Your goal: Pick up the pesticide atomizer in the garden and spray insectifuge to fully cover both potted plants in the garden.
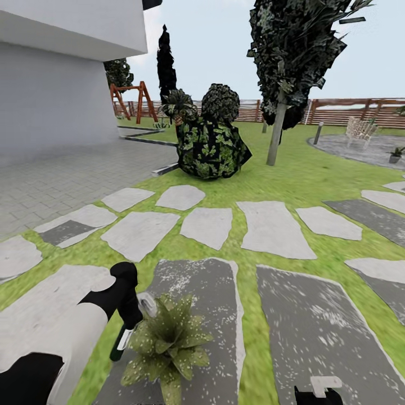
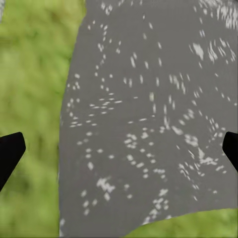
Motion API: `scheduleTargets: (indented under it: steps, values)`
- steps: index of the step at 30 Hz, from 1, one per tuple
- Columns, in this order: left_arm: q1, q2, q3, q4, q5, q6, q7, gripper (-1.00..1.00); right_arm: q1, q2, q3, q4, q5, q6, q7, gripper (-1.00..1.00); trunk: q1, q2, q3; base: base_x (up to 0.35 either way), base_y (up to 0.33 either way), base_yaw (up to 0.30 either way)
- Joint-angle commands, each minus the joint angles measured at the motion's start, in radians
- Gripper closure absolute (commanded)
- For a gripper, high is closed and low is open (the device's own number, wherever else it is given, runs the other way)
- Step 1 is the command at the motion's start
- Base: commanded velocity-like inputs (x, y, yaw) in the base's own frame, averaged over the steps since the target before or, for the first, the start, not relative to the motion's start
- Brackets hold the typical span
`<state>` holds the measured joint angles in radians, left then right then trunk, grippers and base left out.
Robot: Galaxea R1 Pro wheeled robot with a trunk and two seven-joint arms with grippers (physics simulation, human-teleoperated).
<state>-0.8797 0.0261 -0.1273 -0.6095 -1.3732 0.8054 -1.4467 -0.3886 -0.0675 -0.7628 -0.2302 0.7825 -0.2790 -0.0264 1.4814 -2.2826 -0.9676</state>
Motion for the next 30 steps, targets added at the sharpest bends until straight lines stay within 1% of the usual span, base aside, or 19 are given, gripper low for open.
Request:
scheduleTargets:
  steps: [1,3,7,15,30]
  values:
    - [0.001,0.0,-0.003,-0.003,-0.003,0.032,0.017,1.0,-0.001,0.0,-0.007,0.002,0.011,-0.005,-0.003,-1.0,0.0,0.0,-0.001,0.0,0.0,0.266]
    - [0.002,0.0,-0.001,-0.004,-0.001,0.046,0.027,1.0,-0.001,0.0,-0.007,0.002,0.011,-0.005,-0.003,-1.0,0.0,0.0,-0.001,0.0,0.0,0.185]
    - [0.004,-0.001,0.0,-0.003,0.008,0.051,0.03,1.0,-0.001,0.0,-0.007,0.002,0.011,-0.005,-0.003,-1.0,0.0,0.0,-0.001,0.006,-0.028,0.03]
    - [0.004,-0.007,-0.001,-0.003,0.008,0.052,0.03,1.0,-0.001,0.0,-0.006,0.002,0.011,-0.005,-0.003,-1.0,0.0,0.0,-0.001,0.017,-0.244,0.024]
    - [0.004,-0.009,0.003,-0.004,0.009,0.052,0.026,1.0,-0.001,0.0,-0.006,0.003,0.011,-0.005,-0.003,-1.0,0.0,0.0,-0.001,-0.024,-0.271,0.257]
